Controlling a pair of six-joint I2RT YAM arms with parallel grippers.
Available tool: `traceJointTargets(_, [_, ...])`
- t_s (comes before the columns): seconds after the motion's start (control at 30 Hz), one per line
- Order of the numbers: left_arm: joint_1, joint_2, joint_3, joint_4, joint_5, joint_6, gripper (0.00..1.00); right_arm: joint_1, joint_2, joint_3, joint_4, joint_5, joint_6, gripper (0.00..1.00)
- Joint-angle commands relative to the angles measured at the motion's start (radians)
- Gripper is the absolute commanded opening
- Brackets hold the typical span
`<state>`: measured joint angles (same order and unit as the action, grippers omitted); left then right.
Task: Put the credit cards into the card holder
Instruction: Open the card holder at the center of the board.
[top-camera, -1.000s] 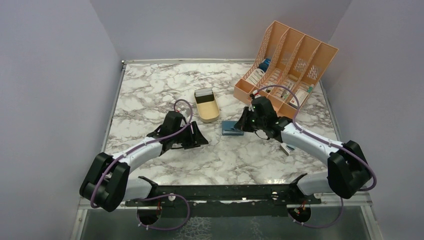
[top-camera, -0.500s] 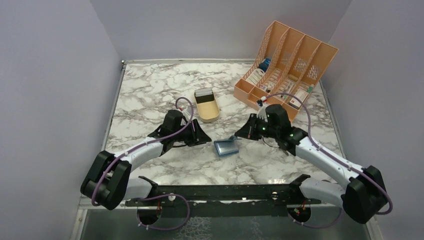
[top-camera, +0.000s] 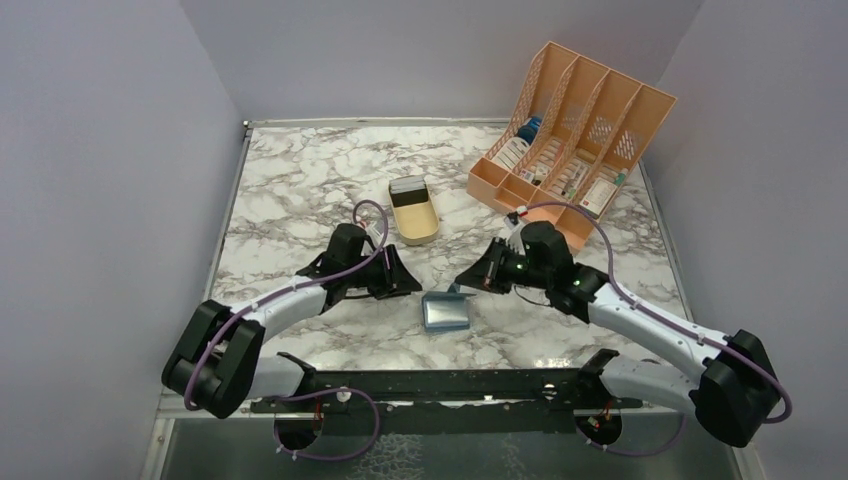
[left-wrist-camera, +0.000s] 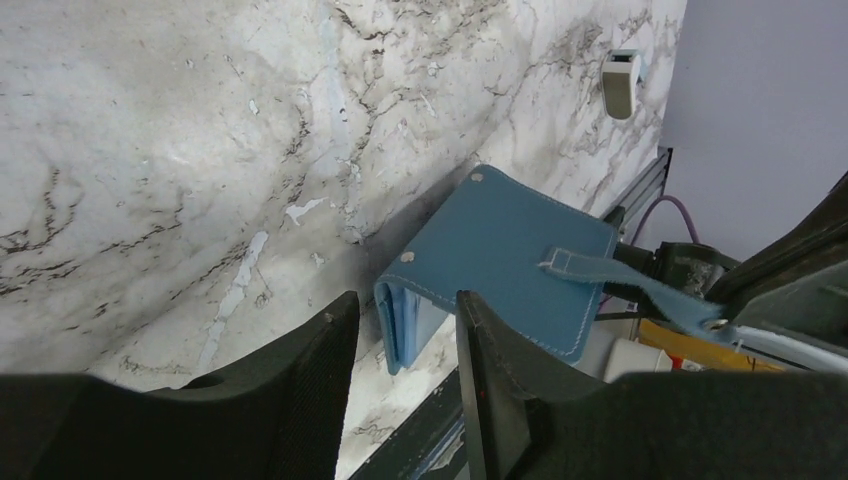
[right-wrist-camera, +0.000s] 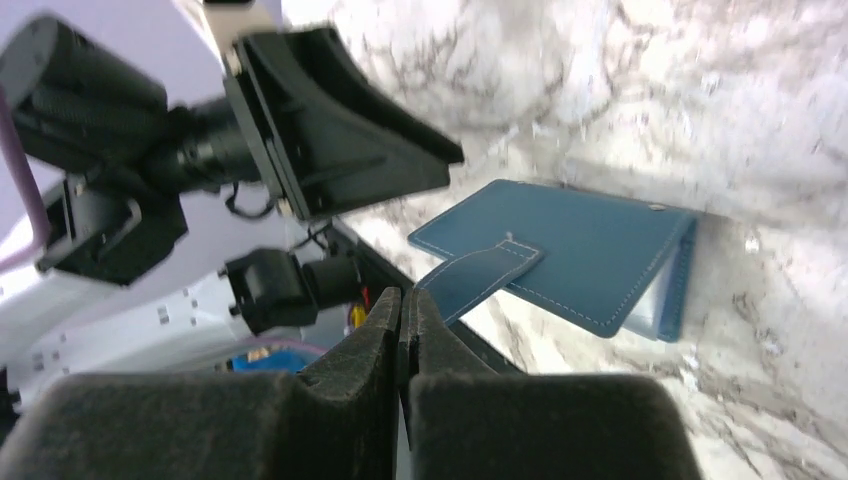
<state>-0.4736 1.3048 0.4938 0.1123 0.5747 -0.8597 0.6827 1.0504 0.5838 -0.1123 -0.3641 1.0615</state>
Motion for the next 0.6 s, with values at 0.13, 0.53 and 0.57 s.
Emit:
traceJointTargets(0.13, [-0.029,-0.105,0.003,-0.044,-0.071,0.015,0.43,-0.015,0.163,0.155,-0.042,0.182,-0.062,0.01])
traceJointTargets(0.53, [-0.097,-0.018,-0.042,0.121,-0.130,-0.033,0.46,-0.114,0.278,0.141,0.052,0.106,-0.091,0.01])
traceJointTargets(0.57, [-0.098,-0.006,-0.040,0.137,-0.133,-0.038,0.47,-0.122,0.276,0.143,0.051,0.094,-0.093,0.01])
